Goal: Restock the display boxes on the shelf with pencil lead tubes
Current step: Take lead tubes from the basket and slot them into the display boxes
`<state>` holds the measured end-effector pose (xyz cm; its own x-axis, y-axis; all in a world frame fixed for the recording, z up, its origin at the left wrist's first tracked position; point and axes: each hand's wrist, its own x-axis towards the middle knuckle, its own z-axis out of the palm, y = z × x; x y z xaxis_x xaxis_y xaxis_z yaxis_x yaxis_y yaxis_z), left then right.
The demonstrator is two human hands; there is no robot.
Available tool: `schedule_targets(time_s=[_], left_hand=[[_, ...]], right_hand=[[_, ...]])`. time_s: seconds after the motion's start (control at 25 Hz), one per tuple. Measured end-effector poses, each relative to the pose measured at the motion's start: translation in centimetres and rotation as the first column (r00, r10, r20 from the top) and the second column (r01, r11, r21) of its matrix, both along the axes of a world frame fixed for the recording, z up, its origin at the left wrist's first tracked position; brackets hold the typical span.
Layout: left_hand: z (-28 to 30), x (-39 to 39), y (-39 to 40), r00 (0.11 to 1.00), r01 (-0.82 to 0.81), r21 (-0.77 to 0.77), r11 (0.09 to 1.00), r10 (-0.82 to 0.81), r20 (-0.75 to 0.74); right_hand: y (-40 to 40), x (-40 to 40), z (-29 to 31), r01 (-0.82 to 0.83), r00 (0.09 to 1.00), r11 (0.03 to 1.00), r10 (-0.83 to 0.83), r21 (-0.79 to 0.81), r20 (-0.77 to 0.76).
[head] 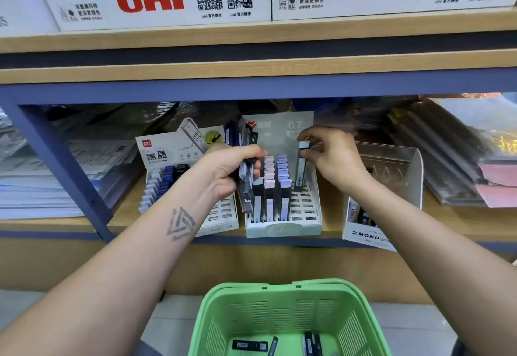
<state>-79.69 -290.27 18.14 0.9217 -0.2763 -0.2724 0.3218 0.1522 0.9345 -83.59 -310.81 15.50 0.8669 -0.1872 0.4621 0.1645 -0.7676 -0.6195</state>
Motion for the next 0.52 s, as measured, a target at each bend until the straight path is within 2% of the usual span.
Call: schedule_targets(time_s=[0.16,0.52], left_hand=[[-0.12,-0.03,0.15,1.000,0.001,0.002,1.000,-0.001,0.001],[-0.25,-0.10,0.74,1.000,0.015,-0.018,1.000,-0.014,0.022]], right_hand=[[0.43,0.20,-0.73,-0.024,1.000,1.000,0.024,-0.015,0.020],[0.48,0.96,-0.66,-0.045,0.998,0.994,0.049,0.097,-0.041]])
